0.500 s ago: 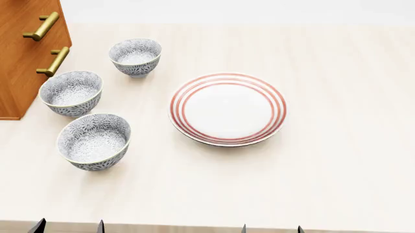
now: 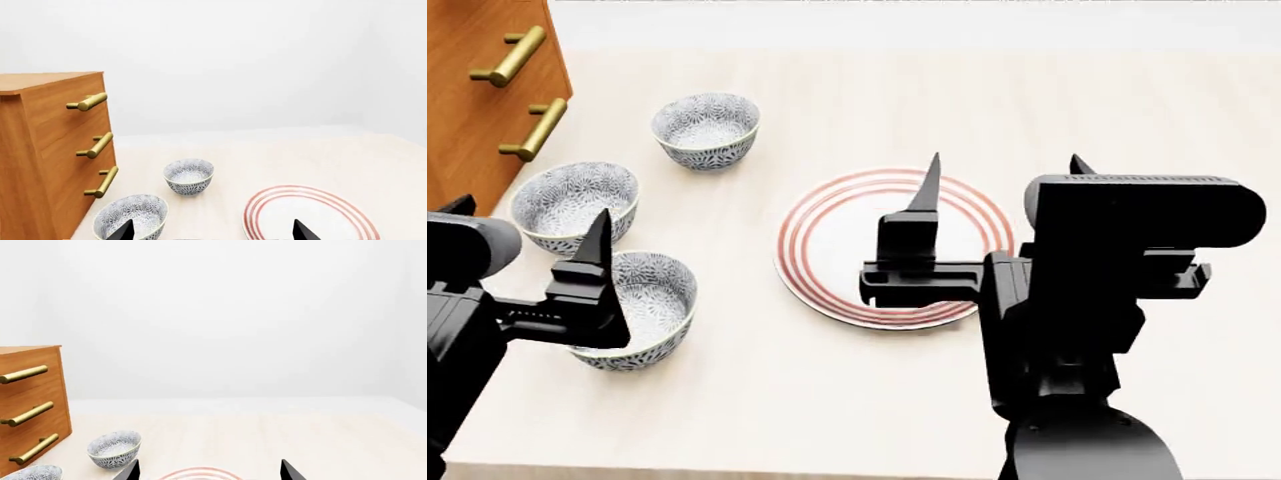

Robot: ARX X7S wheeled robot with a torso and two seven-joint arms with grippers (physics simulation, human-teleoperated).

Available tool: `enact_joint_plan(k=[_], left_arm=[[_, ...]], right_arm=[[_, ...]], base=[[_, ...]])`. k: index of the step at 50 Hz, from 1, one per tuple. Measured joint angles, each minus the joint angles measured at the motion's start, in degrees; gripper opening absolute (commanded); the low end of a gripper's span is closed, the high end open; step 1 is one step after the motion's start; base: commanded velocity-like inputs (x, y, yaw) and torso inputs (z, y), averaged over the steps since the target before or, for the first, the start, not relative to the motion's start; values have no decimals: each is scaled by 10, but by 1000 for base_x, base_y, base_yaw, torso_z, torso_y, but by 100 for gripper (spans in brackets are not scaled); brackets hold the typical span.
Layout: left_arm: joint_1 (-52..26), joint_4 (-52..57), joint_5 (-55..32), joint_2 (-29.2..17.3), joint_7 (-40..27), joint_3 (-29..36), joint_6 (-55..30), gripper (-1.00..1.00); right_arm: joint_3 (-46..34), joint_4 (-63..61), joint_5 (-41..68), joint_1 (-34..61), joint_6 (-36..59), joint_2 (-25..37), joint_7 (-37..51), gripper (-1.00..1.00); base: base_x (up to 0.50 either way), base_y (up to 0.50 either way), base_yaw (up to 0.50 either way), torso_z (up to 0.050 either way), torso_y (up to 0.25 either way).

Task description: Put the bowl at the front on the plate.

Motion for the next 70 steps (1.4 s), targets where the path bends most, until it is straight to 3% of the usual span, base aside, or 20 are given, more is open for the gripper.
enact_joint_plan(k=[6, 14, 32, 46, 58, 70], left_arm=[[-77, 19, -14, -13, -1, 0, -70, 100], [-117, 29, -22, -22, -3, -2, -106, 100], [-122, 37, -32, -27, -8, -11, -122, 100], [-99, 14, -60, -15, -12, -55, -196, 100], [-39, -127, -399, -45, -260, -118, -247, 100], [11, -196, -548, -57, -361, -130, -245, 100]], right_arm=[[-6, -9, 10, 63, 37, 12, -1, 100], [-13, -17, 16, 99, 54, 25, -1, 100], [-17, -18, 27, 116, 56, 38, 2, 100], [-1, -7, 37, 115, 41, 35, 9, 100], [-9, 15, 32, 105, 11, 50, 10, 100], [-13, 30, 32, 94, -14, 60, 9, 100]], base=[[500, -14, 0, 0, 0], [500, -15, 0, 0, 0], [500, -15, 0, 0, 0], [0, 0, 0, 0, 1], [0, 0, 0, 0, 0], [0, 0, 0, 0, 0]])
